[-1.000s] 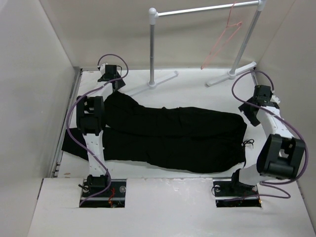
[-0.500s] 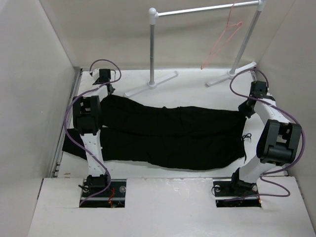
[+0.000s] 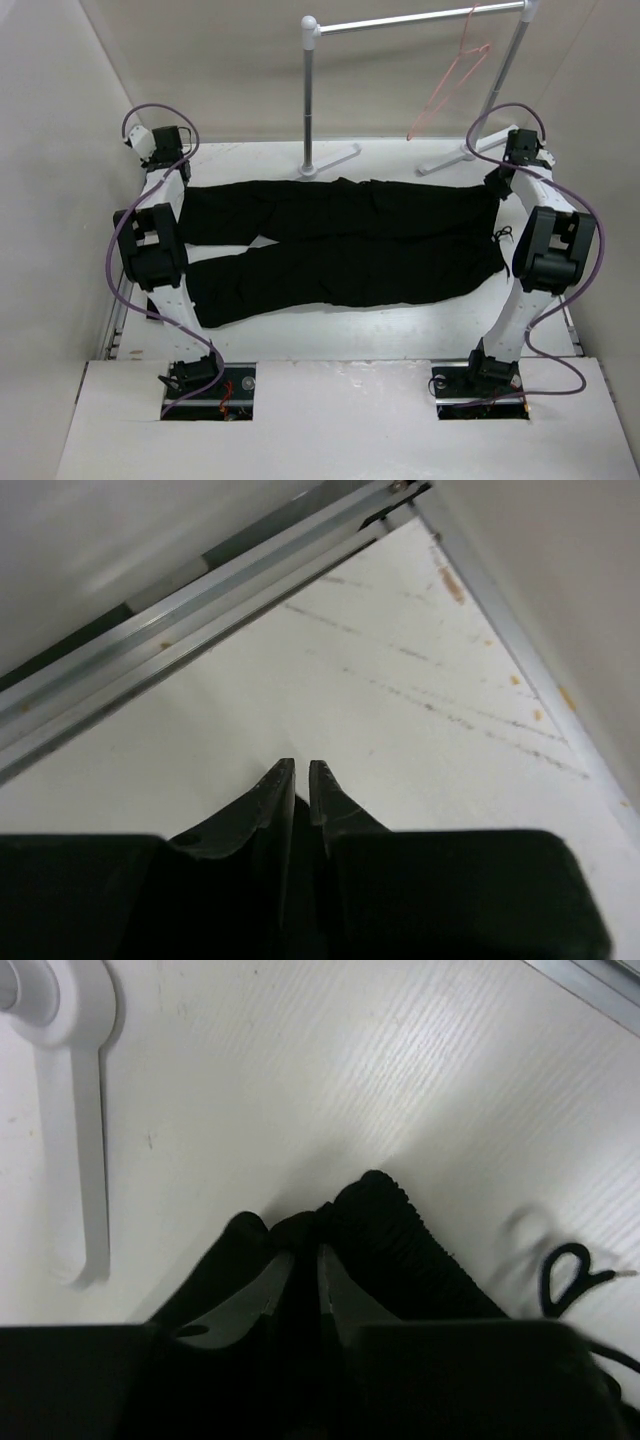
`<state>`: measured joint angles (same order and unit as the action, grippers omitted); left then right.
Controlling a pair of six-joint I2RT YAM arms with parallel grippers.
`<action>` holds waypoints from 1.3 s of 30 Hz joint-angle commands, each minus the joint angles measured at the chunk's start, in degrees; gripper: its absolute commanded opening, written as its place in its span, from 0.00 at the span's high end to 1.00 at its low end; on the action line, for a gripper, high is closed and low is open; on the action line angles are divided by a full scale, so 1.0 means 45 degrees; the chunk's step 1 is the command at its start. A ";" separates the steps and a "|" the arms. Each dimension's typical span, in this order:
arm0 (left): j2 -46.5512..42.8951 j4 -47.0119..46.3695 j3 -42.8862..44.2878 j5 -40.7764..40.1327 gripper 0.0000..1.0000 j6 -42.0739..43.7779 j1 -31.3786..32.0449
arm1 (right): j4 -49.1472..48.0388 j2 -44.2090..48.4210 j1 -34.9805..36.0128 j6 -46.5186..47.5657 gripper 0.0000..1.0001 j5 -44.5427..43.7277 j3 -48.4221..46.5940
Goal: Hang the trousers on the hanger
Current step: Flatten out the trousers at the center of the board.
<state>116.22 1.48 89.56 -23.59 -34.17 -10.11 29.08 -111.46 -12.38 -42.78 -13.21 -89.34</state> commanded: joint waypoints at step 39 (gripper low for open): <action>-1.4727 0.3282 -1.6599 0.2762 0.49 -0.5453 0.4542 | -0.0118 0.9665 1.2678 -0.7517 0.89 0.0593 1.3463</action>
<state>54.61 4.75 18.06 -11.86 -58.48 11.97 24.32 -72.82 40.03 -66.59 -11.81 -33.01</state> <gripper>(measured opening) 0.504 0.113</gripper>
